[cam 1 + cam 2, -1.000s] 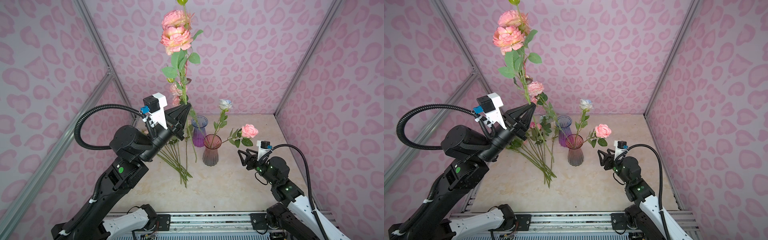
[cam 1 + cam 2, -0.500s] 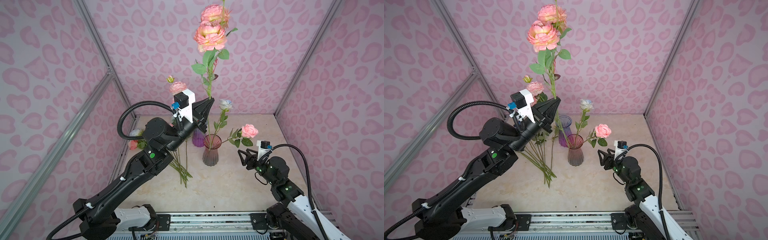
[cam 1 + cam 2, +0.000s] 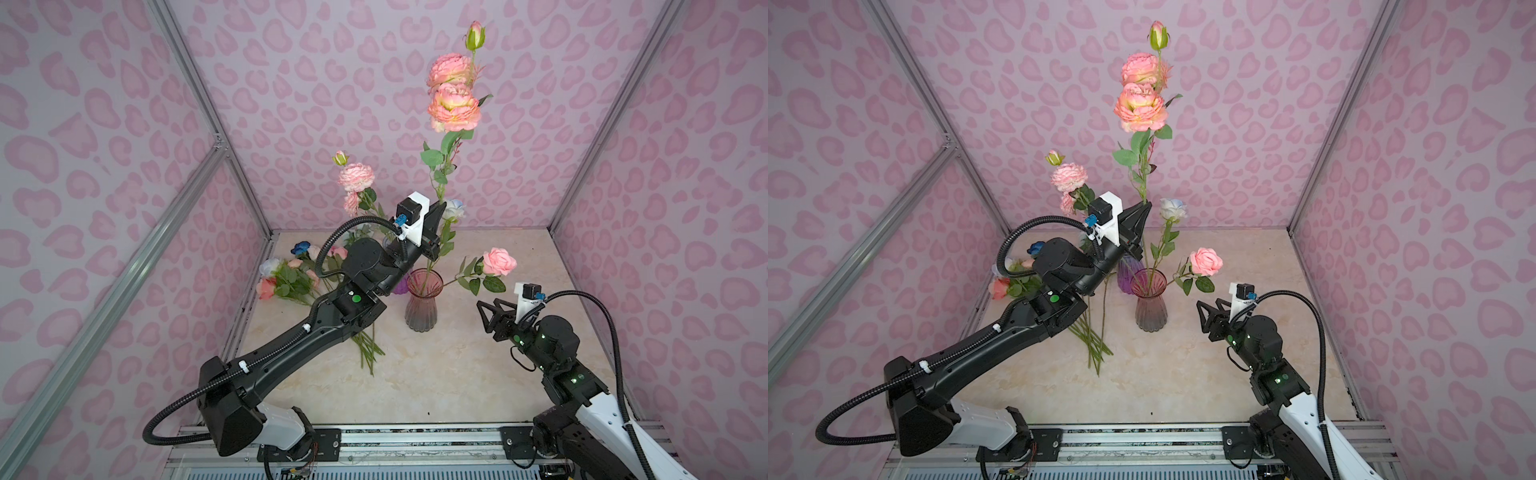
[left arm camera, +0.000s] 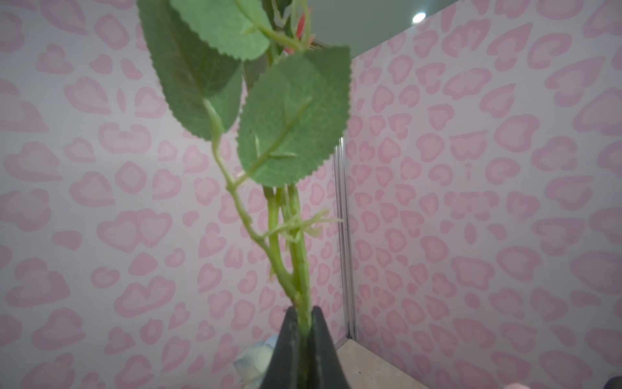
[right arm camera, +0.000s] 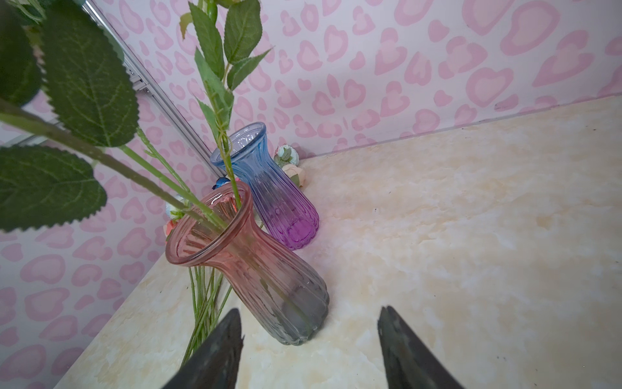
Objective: Arrange flowers in a vase
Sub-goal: Place the flower in the vase.
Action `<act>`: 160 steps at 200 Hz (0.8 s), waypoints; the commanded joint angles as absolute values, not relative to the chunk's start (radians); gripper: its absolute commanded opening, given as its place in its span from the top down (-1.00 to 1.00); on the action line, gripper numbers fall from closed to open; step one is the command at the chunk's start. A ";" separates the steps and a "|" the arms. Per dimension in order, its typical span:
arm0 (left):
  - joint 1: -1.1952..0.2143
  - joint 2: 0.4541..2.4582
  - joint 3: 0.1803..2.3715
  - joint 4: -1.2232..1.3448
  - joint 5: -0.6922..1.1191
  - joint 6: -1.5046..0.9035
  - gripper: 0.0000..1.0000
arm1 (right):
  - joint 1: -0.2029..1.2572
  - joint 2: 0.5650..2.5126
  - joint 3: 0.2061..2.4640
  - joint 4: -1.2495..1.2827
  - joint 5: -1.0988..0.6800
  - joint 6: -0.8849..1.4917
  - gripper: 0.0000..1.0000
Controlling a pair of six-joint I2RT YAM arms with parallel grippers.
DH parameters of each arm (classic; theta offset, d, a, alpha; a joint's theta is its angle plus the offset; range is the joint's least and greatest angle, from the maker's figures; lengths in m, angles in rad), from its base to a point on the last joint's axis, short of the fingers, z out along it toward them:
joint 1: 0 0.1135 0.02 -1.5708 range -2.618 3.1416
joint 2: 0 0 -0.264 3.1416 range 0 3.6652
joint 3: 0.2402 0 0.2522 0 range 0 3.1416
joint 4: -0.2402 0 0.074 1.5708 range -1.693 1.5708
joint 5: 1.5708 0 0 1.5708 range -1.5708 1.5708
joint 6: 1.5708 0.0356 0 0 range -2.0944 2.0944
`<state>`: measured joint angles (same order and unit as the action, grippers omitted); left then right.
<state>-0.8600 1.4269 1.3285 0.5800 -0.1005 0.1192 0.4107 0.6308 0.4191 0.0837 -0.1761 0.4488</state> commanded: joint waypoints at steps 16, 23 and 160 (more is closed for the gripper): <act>-0.859 1.424 1.201 0.704 -0.163 0.029 0.94 | 0.408 0.625 0.401 0.110 -0.175 0.442 -0.31; -0.860 1.422 1.181 0.703 -0.160 0.009 0.94 | 0.408 0.626 0.399 0.111 -0.176 0.443 -0.31; -0.879 1.398 0.997 0.664 -0.245 -0.087 0.80 | 0.407 0.645 0.390 0.133 -0.192 0.456 -0.31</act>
